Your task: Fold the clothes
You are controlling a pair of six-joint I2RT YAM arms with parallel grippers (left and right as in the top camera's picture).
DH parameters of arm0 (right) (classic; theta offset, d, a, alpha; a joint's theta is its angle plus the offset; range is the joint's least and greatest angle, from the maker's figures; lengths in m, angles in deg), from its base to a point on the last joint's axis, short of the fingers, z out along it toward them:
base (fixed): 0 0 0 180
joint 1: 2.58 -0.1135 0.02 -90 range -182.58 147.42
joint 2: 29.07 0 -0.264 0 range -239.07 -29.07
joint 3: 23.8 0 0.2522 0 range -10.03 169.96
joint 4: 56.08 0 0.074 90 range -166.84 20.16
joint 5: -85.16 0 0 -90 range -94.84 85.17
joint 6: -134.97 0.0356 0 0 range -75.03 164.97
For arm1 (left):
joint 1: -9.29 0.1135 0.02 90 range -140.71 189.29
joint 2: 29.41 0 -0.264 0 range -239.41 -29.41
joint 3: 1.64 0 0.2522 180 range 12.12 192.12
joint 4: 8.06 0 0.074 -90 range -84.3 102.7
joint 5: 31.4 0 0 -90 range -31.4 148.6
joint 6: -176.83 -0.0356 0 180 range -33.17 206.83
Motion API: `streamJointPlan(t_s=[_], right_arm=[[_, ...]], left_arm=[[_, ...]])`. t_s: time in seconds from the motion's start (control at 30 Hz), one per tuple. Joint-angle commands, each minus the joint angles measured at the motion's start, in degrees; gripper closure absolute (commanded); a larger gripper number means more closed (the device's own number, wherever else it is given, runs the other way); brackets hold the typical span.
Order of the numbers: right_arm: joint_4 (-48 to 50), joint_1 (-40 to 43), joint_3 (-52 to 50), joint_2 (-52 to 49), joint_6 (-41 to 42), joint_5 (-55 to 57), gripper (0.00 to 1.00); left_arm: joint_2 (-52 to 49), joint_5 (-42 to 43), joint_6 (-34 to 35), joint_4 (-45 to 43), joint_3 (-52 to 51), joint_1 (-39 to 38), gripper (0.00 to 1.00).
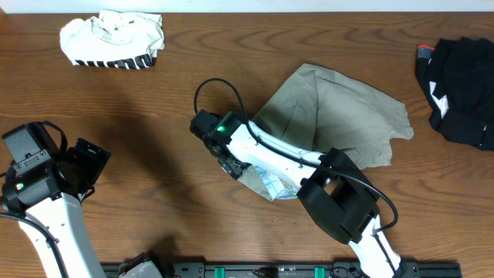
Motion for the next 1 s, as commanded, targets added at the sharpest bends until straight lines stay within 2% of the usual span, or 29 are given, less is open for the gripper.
streamJointPlan(t_s=[0.0,0.17,0.37,0.5,0.77,0.97], right_arm=[[0.4,-0.5,0.6,-0.3,-0.8,-0.4,0.07],[2.1,-0.4,0.6,-0.4,-0.7,0.9,0.18],[3.8,0.3,0.6,-0.4,-0.8,0.9,0.23],[4.5,1.5,0.4,-0.7,-0.7,0.9,0.23],[7.4,3.3,0.3,-1.7,-0.4,-0.7,0.16],[10.3,3.4,0.2,-1.7,3.4,-3.9,0.15]], left_arm=[[-0.2,0.0,0.3,0.2,0.7,0.3,0.02],[-0.2,0.2,0.3,0.2,0.7,0.3,0.02],[-0.2,0.2,0.3,0.2,0.7,0.3,0.02],[-0.2,0.2,0.3,0.2,0.7,0.3,0.02],[-0.2,0.4,0.3,0.1,0.7,0.3,0.02],[-0.2,0.4,0.3,0.1,0.7,0.3,0.02]])
